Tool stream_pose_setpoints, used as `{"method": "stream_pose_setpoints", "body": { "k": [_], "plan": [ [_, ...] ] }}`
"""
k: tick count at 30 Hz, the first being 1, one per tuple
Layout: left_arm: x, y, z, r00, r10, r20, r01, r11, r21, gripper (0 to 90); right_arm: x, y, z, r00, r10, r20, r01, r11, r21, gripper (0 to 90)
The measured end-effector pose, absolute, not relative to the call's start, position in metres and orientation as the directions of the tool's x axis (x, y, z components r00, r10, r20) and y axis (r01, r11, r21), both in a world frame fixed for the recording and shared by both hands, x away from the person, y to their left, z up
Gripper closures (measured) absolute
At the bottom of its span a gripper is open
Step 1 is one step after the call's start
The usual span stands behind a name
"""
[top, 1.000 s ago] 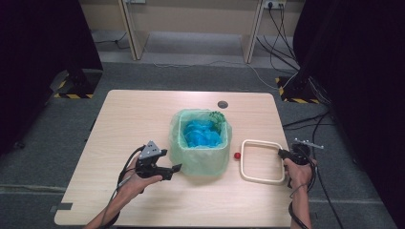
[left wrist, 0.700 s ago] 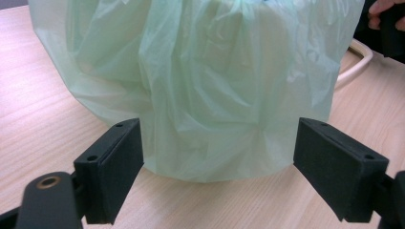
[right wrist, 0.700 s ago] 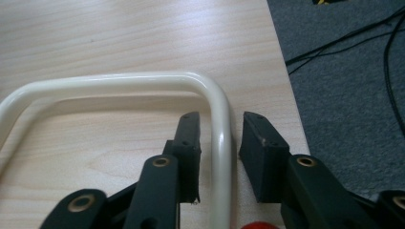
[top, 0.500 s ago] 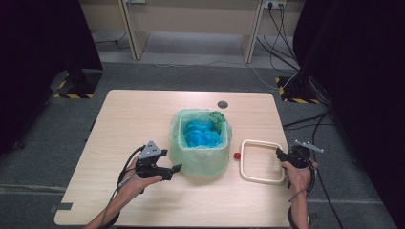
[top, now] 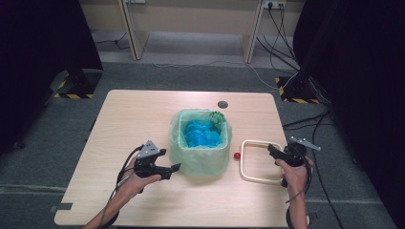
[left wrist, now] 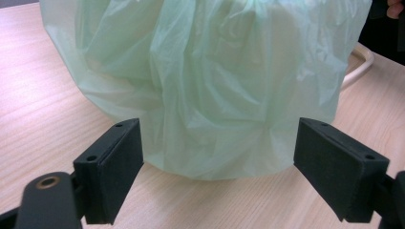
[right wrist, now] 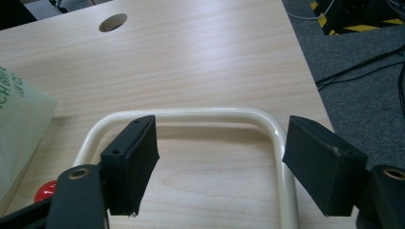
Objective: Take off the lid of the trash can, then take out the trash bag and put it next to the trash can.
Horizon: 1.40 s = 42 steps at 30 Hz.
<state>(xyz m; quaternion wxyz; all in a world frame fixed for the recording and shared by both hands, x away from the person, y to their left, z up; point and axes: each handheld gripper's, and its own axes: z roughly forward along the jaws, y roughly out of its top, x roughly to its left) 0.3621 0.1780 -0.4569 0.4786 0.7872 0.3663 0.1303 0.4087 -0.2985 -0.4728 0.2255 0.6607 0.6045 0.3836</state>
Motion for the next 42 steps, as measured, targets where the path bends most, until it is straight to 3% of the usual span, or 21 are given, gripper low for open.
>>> {"method": "stream_pose_setpoints", "body": {
  "k": [14,22,42],
  "plan": [
    [0.366,0.179,-0.461,0.696,0.7,-0.159,0.469,-0.276,0.839,16.3,0.406,-0.27,-0.468,-0.107,0.963,0.247,0.636,-0.125,0.762,17.2],
    [0.368,0.181,-0.463,0.696,0.699,-0.165,0.475,-0.276,0.836,16.1,0.407,-0.253,-0.47,-0.157,0.958,0.24,0.645,-0.085,0.759,17.2],
    [0.366,0.179,-0.458,0.701,0.695,-0.157,0.461,-0.275,0.843,16.0,0.407,-0.249,-0.47,-0.164,0.952,0.26,0.651,-0.093,0.753,17.3]
  ]
}}
